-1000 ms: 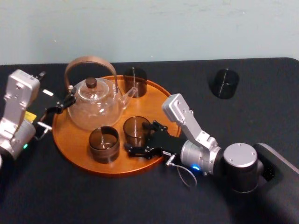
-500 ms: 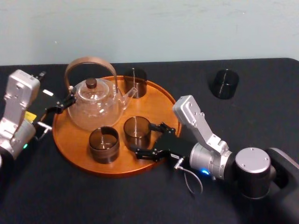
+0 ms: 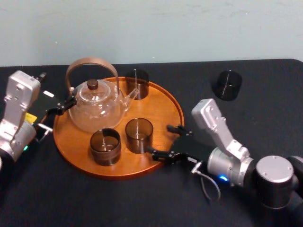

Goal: Pick up the glass from the table and place it on the tray.

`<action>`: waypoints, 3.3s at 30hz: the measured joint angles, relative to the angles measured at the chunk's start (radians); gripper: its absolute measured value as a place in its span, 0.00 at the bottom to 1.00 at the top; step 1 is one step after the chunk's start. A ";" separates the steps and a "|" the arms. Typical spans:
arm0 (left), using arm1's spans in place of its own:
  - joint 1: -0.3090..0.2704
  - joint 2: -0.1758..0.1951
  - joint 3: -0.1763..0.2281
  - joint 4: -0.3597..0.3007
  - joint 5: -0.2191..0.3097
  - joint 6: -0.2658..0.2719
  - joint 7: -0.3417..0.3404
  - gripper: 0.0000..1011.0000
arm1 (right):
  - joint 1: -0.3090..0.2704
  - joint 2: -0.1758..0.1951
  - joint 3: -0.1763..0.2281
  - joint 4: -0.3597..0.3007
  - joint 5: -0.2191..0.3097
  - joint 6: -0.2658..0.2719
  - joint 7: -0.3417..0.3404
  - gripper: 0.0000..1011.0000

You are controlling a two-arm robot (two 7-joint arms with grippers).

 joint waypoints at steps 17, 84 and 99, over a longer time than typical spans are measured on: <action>0.000 0.000 0.000 0.000 0.000 0.000 0.000 1.00 | -0.019 0.044 0.172 0.015 0.059 -0.004 -0.085 0.99; 0.000 0.000 0.000 0.000 0.000 0.000 0.000 1.00 | 0.298 -0.038 0.272 0.491 0.029 -0.029 -0.072 0.99; 0.000 0.000 0.000 0.000 0.000 0.000 0.000 1.00 | 0.328 -0.052 0.273 0.544 0.015 -0.039 -0.069 0.99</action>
